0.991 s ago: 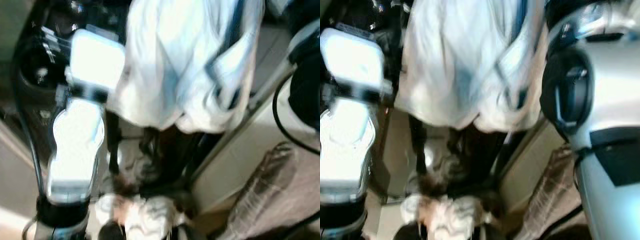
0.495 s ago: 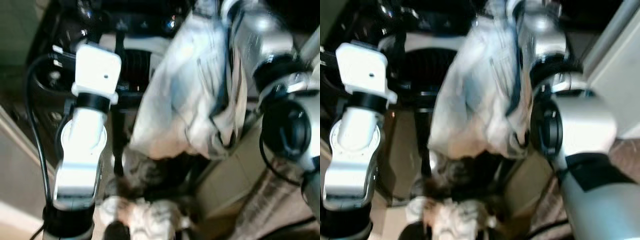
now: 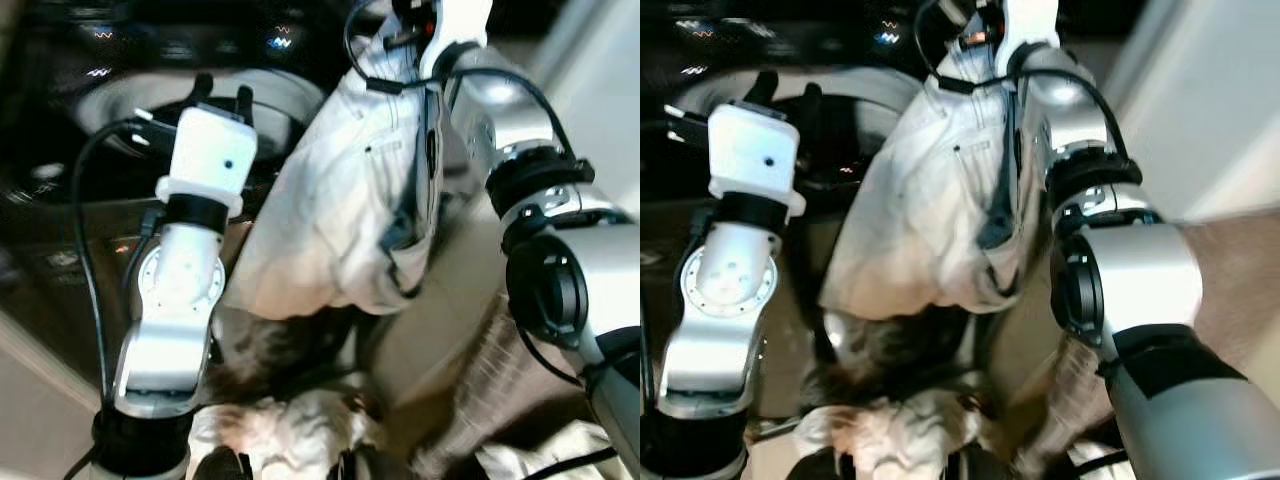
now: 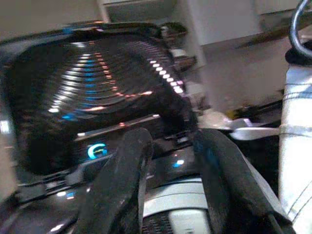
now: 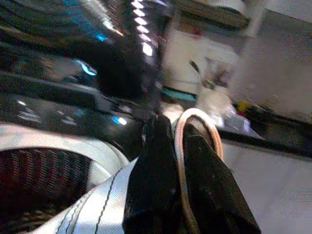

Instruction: Clothes washing

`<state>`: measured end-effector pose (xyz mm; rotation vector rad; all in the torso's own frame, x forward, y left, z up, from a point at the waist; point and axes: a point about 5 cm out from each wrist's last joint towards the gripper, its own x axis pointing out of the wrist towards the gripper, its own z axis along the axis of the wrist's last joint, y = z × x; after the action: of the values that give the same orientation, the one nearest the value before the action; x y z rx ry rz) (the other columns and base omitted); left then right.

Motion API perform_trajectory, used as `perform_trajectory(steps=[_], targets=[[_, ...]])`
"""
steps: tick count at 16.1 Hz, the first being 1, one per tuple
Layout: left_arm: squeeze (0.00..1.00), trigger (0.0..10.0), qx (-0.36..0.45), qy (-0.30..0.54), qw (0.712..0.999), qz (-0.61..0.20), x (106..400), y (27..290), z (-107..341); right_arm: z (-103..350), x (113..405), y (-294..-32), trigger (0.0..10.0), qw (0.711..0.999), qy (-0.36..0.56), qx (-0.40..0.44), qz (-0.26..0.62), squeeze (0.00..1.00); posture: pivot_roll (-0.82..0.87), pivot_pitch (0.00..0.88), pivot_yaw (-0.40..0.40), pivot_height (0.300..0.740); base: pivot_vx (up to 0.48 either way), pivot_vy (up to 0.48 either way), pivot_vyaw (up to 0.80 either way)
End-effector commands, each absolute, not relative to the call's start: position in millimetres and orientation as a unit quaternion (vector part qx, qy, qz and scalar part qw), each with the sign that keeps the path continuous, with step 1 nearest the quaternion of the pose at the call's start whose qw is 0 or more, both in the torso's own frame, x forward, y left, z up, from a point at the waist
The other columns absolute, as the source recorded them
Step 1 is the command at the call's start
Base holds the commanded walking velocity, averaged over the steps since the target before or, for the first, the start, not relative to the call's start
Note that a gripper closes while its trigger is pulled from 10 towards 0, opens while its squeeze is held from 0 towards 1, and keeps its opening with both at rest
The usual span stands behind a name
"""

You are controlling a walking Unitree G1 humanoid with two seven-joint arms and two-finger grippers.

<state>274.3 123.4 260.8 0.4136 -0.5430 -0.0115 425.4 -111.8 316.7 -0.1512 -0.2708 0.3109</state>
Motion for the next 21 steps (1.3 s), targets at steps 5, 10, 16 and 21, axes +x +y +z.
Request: perform_trajectory(steps=[5, 10, 16, 21], targets=[[0.0, 10.0, 0.198, -0.23, 0.952, 0.023, 276, 127, 245, 325, 421, -104, 10.0, 0.965, -0.167, -0.081, 0.183, 0.0, 0.11, 0.0, -0.117, 0.74, 0.0, 0.0, 0.71], [0.0, 10.0, 0.203, -0.214, 0.955, 0.038, 273, 125, 237, 327, 420, -100, 10.0, 0.961, -0.174, -0.08, 0.2, 0.0, 0.11, 0.0, -0.121, 0.74, 0.0, 0.0, 0.64], [0.0, 10.0, 0.211, -0.21, 0.954, 0.039, 276, 124, 236, 337, 418, -98, 10.0, 0.955, -0.201, -0.063, 0.208, 0.0, 0.12, 0.0, -0.125, 0.74, 0.0, 0.0, 0.48], [0.0, 10.0, 0.219, -0.212, 0.952, 0.036, 277, 124, 237, 333, 418, -101, 10.0, 0.955, -0.205, -0.037, 0.21, 0.0, 0.12, 0.0, -0.12, 0.74, 0.0, 0.0, 0.0]])
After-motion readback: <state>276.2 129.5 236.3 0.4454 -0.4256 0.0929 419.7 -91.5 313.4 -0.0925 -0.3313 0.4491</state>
